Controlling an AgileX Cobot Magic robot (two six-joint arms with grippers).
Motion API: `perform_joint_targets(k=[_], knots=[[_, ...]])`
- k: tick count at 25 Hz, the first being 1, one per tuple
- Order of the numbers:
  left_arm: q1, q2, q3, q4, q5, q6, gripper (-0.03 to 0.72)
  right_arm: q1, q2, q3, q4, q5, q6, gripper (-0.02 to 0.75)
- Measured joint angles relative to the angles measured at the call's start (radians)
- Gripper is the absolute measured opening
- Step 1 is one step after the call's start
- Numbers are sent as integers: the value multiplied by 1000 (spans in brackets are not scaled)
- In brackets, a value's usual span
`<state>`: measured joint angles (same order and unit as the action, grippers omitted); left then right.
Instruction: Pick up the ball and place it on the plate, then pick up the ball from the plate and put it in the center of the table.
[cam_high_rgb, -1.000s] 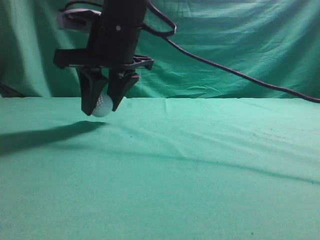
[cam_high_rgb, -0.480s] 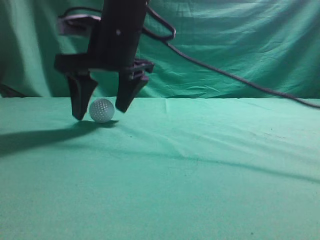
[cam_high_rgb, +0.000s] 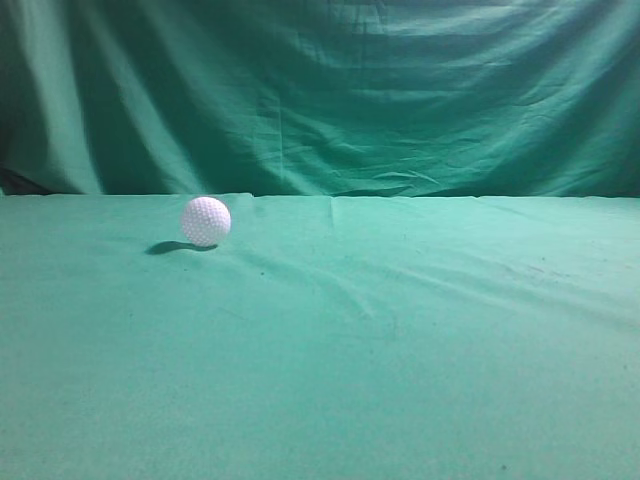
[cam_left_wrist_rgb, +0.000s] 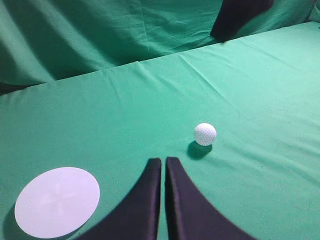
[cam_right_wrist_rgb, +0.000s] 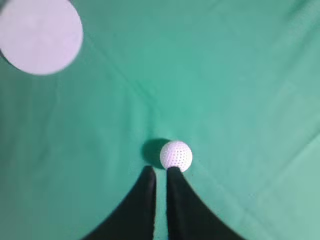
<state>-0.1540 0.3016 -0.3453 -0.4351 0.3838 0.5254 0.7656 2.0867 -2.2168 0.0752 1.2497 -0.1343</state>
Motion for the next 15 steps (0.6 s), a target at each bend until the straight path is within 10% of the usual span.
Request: perform_joint_targets(k=[15], knots=[[0, 0, 0, 0, 0, 0, 0, 0, -625, 413, 12, 16, 77, 0]])
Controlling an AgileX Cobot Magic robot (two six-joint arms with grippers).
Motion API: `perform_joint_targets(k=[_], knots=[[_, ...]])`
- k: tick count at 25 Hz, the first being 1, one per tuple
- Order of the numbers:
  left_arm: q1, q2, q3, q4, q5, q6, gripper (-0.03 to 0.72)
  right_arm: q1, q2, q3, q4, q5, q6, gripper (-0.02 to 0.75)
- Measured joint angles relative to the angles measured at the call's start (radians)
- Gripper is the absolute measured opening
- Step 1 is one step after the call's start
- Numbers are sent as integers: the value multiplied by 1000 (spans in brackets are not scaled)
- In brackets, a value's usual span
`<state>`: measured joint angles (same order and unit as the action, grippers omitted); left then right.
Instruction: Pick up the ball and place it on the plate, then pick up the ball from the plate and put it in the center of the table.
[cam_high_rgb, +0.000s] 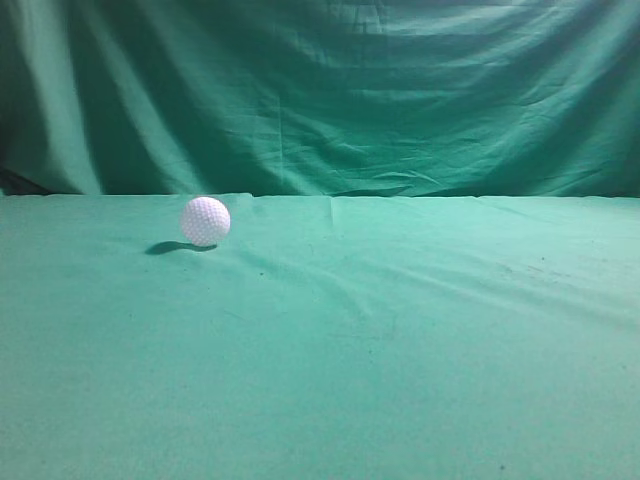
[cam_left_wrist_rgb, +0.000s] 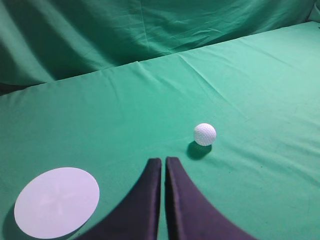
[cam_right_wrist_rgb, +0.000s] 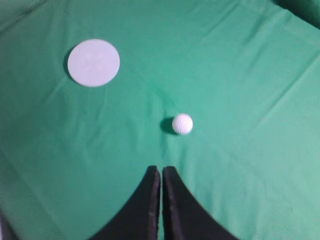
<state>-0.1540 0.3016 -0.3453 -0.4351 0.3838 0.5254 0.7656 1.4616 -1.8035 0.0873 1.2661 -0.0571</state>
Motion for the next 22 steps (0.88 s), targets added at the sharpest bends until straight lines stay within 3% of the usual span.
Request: perform_joint_targets(k=[10, 17, 22], knots=[[0, 0, 0, 0, 0, 0, 0, 0, -488, 530, 31, -83, 1, 0], [0, 0, 0, 0, 0, 0, 0, 0, -800, 891, 73, -264, -9, 0], [0, 0, 0, 0, 0, 0, 0, 0, -997, 1038, 109, -226, -13, 0]])
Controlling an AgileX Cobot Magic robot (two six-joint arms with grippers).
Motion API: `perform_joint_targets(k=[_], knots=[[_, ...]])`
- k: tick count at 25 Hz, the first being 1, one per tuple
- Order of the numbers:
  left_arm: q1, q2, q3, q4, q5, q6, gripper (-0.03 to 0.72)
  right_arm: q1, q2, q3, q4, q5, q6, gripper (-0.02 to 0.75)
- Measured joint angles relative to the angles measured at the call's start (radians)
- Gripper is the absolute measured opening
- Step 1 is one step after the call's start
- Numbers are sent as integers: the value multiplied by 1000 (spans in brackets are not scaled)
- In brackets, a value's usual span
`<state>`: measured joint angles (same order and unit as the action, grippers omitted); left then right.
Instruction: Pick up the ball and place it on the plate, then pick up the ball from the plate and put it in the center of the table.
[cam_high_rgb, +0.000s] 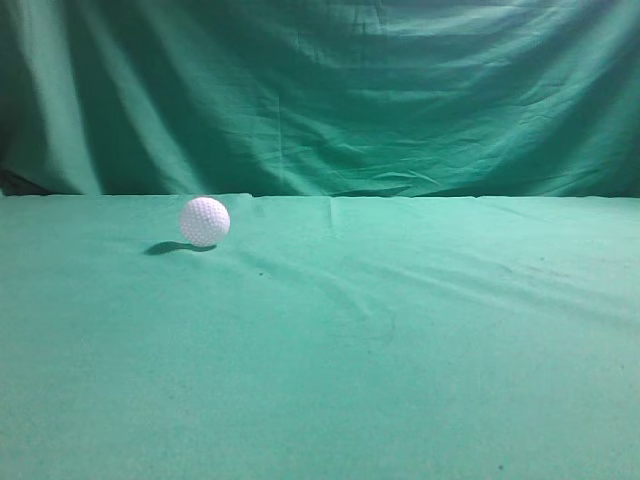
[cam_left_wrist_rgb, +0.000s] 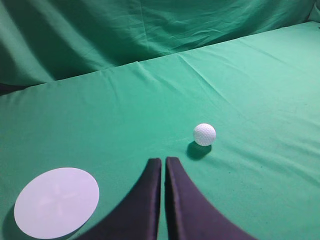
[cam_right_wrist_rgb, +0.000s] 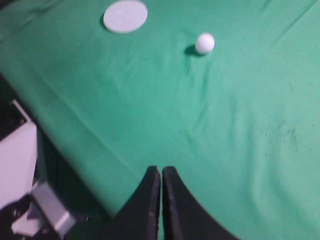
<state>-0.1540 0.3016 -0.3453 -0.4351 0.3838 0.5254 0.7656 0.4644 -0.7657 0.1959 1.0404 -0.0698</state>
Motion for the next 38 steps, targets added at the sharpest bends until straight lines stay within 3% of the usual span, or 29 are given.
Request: perform_joint_targets(k=[3, 11, 18, 26, 31, 38], knots=[[0, 0, 0, 0, 0, 0, 0, 0, -80, 42, -3, 7, 6, 0], [0, 0, 0, 0, 0, 0, 0, -20, -321, 261, -104, -322, 9, 0], [0, 0, 0, 0, 0, 0, 0, -323, -434, 484, -121, -624, 11, 0], [0, 0, 0, 0, 0, 0, 0, -599, -473, 657, -135, -681, 14, 0], [0, 0, 0, 0, 0, 0, 0, -617, -473, 779, -135, -742, 28, 0], [0, 0, 0, 0, 0, 0, 0, -625, -473, 793, -139, -703, 64, 0]])
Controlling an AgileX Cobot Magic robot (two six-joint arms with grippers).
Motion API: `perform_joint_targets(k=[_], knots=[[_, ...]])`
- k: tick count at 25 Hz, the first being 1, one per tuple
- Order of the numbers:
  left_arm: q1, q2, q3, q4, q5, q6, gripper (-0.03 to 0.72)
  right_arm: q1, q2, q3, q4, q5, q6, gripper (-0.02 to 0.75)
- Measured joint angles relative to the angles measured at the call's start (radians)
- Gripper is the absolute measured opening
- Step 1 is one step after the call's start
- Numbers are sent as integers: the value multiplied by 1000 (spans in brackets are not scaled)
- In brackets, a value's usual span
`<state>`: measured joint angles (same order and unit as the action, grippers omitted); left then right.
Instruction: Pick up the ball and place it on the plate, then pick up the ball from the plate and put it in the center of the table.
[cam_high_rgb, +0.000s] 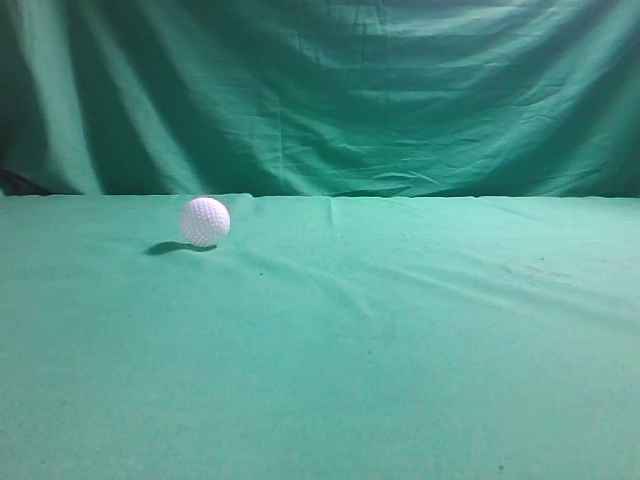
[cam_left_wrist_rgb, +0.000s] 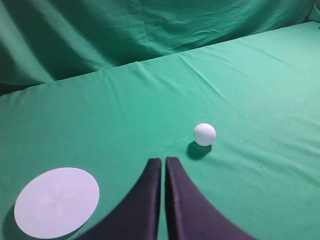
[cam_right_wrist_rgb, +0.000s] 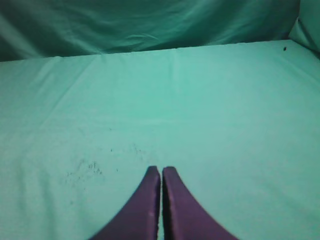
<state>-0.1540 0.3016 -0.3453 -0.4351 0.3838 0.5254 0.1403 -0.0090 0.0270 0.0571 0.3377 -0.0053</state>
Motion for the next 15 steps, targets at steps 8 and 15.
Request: perform_joint_targets(k=[8, 15], knots=[[0, 0, 0, 0, 0, 0, 0, 0, 0, 0, 0, 55, 2, 0], [0, 0, 0, 0, 0, 0, 0, 0, 0, 0, 0, 56, 2, 0]])
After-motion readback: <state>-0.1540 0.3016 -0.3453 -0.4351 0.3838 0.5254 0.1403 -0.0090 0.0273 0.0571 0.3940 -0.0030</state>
